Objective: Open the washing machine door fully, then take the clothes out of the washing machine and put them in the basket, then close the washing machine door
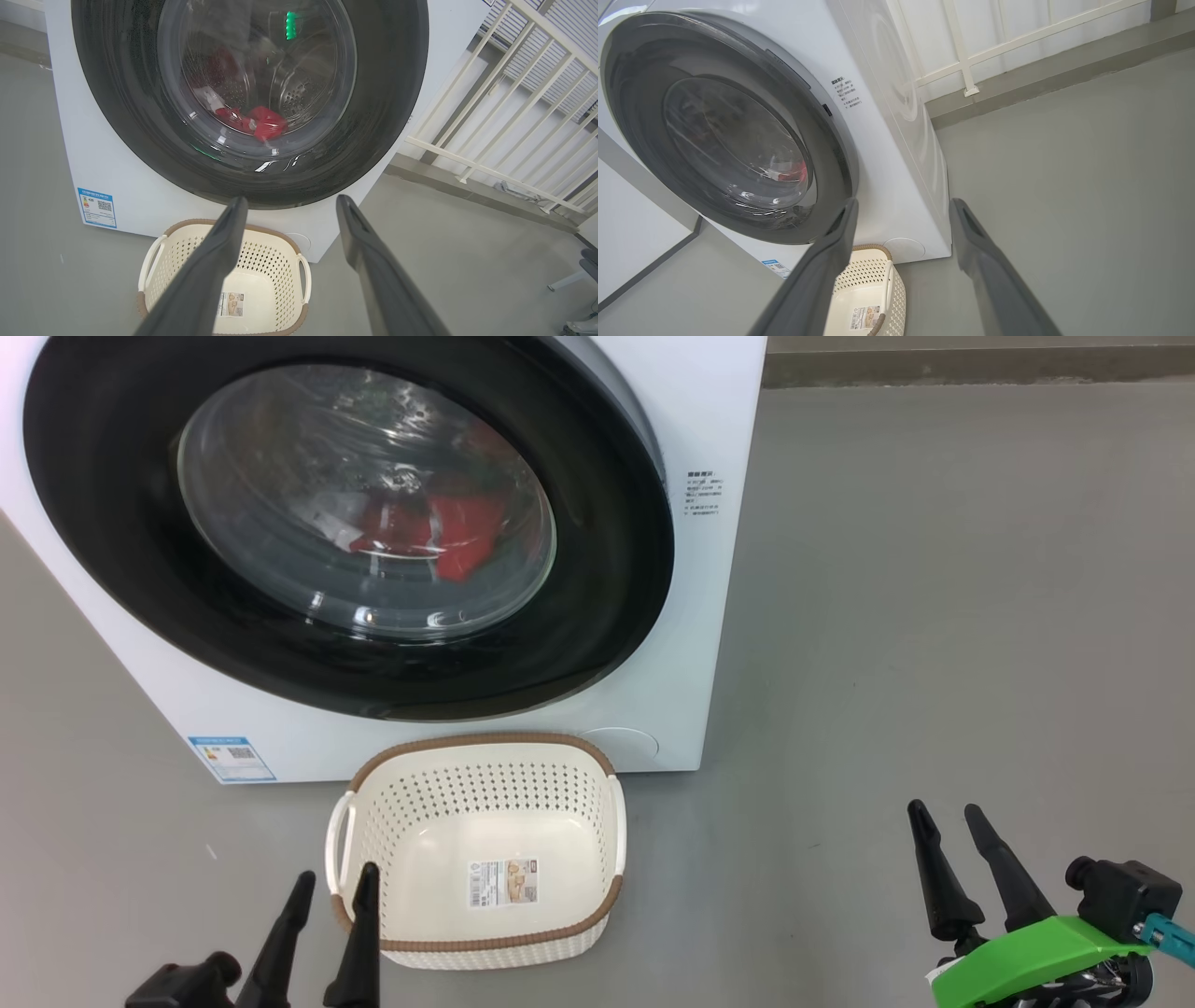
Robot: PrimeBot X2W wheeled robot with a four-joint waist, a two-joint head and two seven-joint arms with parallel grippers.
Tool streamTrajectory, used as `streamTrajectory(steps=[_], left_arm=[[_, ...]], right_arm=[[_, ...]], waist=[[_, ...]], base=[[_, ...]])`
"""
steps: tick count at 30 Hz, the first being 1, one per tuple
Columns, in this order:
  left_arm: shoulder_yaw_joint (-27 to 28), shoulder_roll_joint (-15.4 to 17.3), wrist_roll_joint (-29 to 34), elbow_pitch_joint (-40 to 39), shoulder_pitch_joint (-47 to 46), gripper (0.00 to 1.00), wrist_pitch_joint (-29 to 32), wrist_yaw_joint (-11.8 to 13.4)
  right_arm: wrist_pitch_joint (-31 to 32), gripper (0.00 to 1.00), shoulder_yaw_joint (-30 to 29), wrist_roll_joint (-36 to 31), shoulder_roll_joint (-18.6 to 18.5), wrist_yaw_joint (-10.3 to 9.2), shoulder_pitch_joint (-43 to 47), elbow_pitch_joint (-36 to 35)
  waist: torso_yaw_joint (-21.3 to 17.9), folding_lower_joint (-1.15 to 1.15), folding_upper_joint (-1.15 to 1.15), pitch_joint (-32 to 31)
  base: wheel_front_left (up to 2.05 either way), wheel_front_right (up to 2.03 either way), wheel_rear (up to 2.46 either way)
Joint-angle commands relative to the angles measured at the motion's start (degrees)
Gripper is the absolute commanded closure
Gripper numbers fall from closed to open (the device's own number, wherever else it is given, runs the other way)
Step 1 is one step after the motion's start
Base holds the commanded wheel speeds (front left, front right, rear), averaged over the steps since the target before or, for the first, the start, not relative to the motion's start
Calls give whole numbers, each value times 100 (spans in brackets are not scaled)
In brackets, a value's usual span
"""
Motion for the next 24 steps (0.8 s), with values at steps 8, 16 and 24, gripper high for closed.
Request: streamTrajectory(steps=[8, 16, 24], left_arm=[[112, 85, 716, -263, 17, 0, -199, 44], [117, 77, 1254, -319, 46, 0, -333, 39], [130, 65, 1806, -382, 75, 0, -468, 27]], right_arm=[[-211, 0, 129, -647, -112, -3, -6, -223], [-345, 0, 111, -1144, -122, -4, 33, -288], [-480, 0, 48, -1612, -99, -4, 72, -337]], waist=[[-14, 0, 0, -5], [-19, 0, 0, -4], [-33, 0, 0, 13]], base=[[0, 0, 0], [0, 0, 0], [0, 0, 0]])
